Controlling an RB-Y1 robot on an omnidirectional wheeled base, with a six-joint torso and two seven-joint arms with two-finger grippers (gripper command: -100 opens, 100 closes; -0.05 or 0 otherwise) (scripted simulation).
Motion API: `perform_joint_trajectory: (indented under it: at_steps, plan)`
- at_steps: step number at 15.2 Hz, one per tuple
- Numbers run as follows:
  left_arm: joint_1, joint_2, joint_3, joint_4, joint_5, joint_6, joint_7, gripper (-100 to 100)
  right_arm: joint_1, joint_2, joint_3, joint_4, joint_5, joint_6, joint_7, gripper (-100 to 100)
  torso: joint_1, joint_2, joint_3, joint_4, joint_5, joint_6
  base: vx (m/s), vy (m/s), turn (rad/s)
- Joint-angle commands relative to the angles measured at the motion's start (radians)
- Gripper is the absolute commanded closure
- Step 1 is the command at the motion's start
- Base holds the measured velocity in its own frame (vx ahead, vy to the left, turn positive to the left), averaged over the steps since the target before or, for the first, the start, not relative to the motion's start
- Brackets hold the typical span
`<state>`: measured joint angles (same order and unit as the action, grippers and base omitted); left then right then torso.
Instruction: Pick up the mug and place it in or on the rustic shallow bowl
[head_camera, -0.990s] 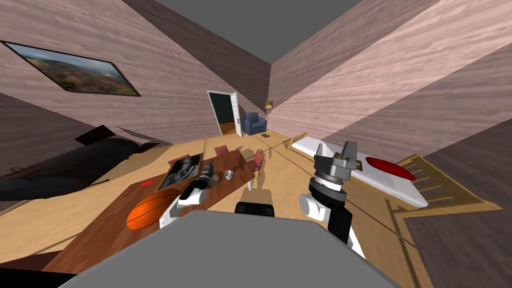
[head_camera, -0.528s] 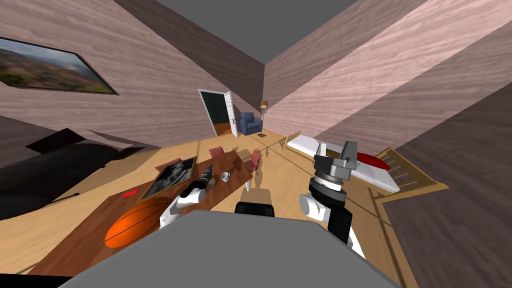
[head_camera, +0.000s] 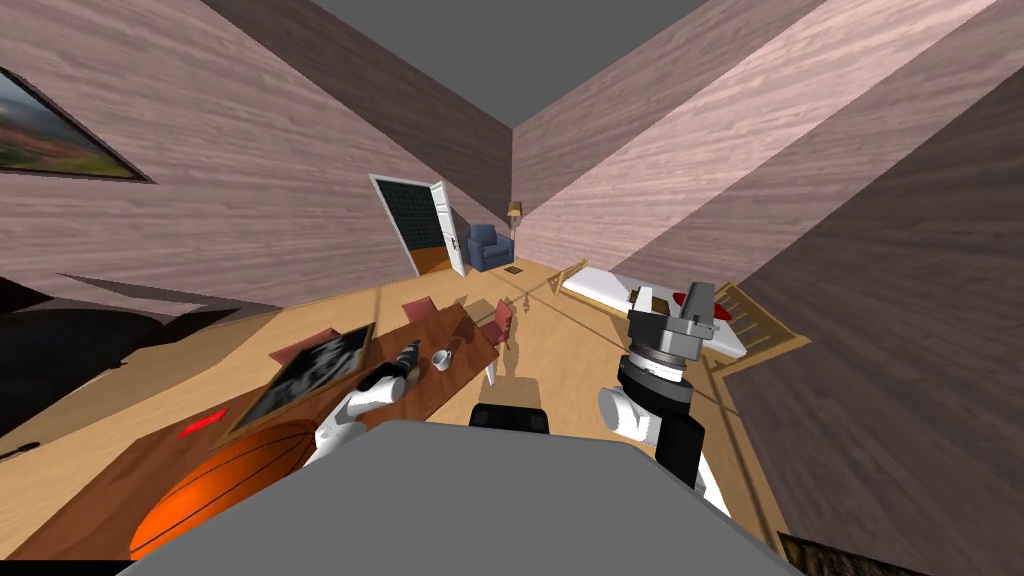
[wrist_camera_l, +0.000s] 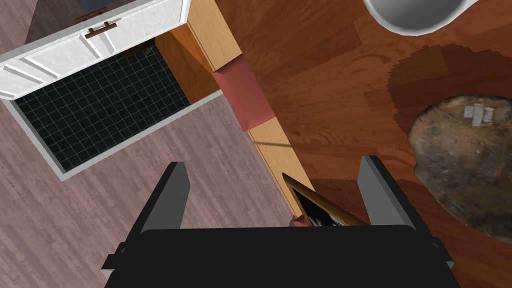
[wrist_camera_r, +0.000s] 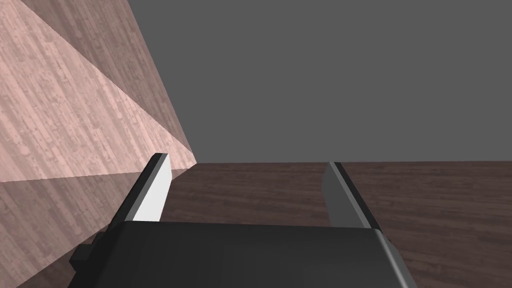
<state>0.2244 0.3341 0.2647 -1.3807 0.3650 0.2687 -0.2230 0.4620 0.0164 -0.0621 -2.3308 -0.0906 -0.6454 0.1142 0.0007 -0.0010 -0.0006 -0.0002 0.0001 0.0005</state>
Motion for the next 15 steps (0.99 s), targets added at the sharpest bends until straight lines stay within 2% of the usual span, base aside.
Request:
perform_joint_trajectory:
  at_steps: [1, 2, 3, 4, 5, 6, 7, 10, 11, 12, 15]
  plan:
    - [-0.02, 0.019, 0.018, 0.05, 0.023, 0.05, -0.028, -100, 0.0, 0.0, 0.0, 0.0, 0.0, 0.0, 0.0, 0, 0.0, 0.0, 0.0, 0.0, 0.0, 0.0, 0.006, 0.009, -0.299]
    - [-0.02, 0.019, 0.018, 0.075, 0.023, 0.071, -0.028, -100, 0.0, 0.0, 0.0, 0.0, 0.0, 0.0, 0.0, 0, 0.0, 0.0, 0.0, 0.0, 0.0, 0.0, 0.007, 0.013, -0.224]
    - [-0.02, 0.019, 0.018, 0.08, 0.023, 0.071, -0.028, -100, 0.0, 0.0, 0.0, 0.0, 0.0, 0.0, 0.0, 0, 0.0, 0.0, 0.0, 0.0, 0.0, 0.0, 0.006, 0.014, -0.043]
    - [-0.039, 0.032, 0.032, 0.112, 0.039, 0.109, -0.049, -100, 0.0, 0.0, 0.0, 0.0, 0.0, 0.0, 0.0, 0, 0.0, 0.0, 0.0, 0.0, 0.0, -0.001, 0.004, 0.008, -0.139]
    - [-0.039, 0.032, 0.032, 0.136, 0.039, 0.118, -0.049, -100, 0.0, 0.0, 0.0, 0.0, 0.0, 0.0, 0.0, 0, 0.0, 0.0, 0.0, 0.0, 0.0, 0.0, 0.004, 0.008, -0.204]
    - [-0.039, 0.032, 0.032, 0.136, 0.039, 0.118, -0.049, -100, 0.0, 0.0, 0.0, 0.0, 0.0, 0.0, 0.0, 0, 0.0, 0.0, 0.0, 0.0, 0.0, 0.0, 0.003, 0.009, -0.097]
    - [-0.058, 0.045, 0.046, 0.185, 0.055, 0.15, -0.068, -100, 0.0, 0.0, 0.0, 0.0, 0.0, 0.0, 0.0, 0, 0.0, 0.0, 0.0, 0.0, 0.0, -0.001, 0.004, 0.006, -0.171]
    - [-0.076, 0.058, 0.06, 0.229, 0.07, 0.21, -0.088, -100, 0.0, 0.0, 0.0, 0.0, 0.0, 0.0, 0.0, 0, 0.0, 0.0, 0.0, 0.0, 0.0, 0.0, 0.006, 0.012, -0.252]
    - [-0.076, 0.058, 0.06, 0.243, 0.07, 0.21, -0.088, -100, 0.0, 0.0, 0.0, 0.0, 0.0, 0.0, 0.0, 0, 0.0, 0.0, 0.0, 0.0, 0.0, 0.0, 0.005, 0.016, -0.056]
    - [-0.094, 0.07, 0.074, 0.272, 0.085, 0.248, -0.107, -100, 0.0, 0.0, 0.0, 0.0, 0.0, 0.0, 0.0, 0, 0.0, 0.0, 0.0, 0.0, 0.0, -0.001, 0.006, 0.009, -0.166]
    - [-0.111, 0.082, 0.086, 0.342, 0.099, 0.297, -0.125, -100, 0.0, 0.0, 0.0, 0.0, 0.0, 0.0, 0.0, 0, 0.0, 0.0, 0.0, 0.0, 0.0, 0.0, 0.005, 0.014, -0.208]
